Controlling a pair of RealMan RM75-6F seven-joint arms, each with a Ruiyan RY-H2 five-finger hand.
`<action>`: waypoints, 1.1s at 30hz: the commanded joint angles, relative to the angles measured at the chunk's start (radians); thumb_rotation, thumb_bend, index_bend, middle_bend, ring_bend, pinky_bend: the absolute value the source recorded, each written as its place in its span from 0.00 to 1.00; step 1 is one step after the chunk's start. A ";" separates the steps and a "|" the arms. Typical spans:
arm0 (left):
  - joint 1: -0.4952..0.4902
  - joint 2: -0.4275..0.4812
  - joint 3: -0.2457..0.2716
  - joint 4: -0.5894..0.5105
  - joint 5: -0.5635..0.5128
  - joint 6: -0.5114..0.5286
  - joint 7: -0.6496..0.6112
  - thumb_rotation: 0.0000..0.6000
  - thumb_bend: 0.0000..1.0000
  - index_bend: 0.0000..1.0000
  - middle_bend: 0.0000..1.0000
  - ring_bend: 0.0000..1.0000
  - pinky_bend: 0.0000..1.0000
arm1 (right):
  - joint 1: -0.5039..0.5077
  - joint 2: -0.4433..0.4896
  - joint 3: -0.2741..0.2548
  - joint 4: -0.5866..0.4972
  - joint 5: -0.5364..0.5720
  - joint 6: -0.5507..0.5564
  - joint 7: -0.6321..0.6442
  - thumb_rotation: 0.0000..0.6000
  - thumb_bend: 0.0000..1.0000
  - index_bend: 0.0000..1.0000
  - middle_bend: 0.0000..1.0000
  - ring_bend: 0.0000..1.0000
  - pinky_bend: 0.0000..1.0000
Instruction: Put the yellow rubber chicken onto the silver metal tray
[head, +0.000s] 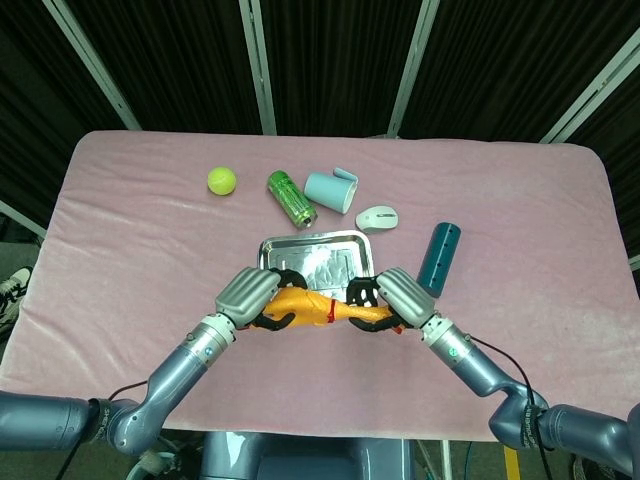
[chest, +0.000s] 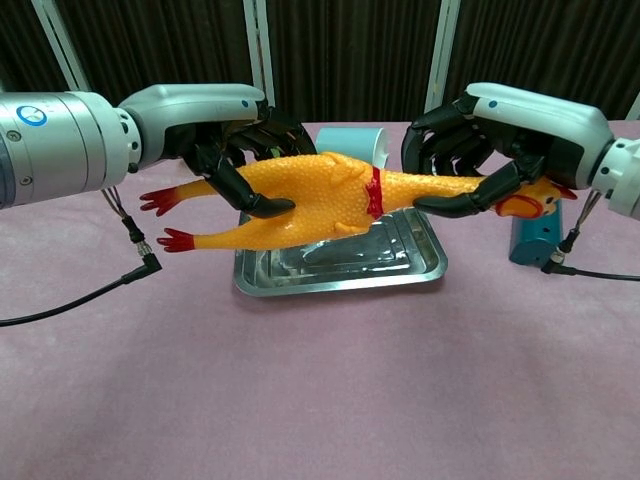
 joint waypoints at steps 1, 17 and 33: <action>0.004 0.001 -0.001 -0.002 0.008 -0.004 -0.010 1.00 0.73 0.61 0.73 0.68 0.53 | -0.001 0.000 0.002 0.004 0.003 0.000 0.004 1.00 0.99 0.97 0.70 0.70 0.89; 0.006 0.062 0.011 -0.028 0.004 -0.051 -0.029 0.99 0.21 0.10 0.25 0.30 0.38 | 0.000 0.002 0.003 0.024 0.009 -0.002 0.024 1.00 1.00 0.97 0.70 0.70 0.89; -0.006 0.030 -0.003 -0.007 -0.014 -0.044 -0.036 0.96 0.23 0.15 0.26 0.29 0.38 | -0.002 0.001 0.002 0.034 0.008 0.003 0.041 1.00 1.00 0.97 0.70 0.70 0.89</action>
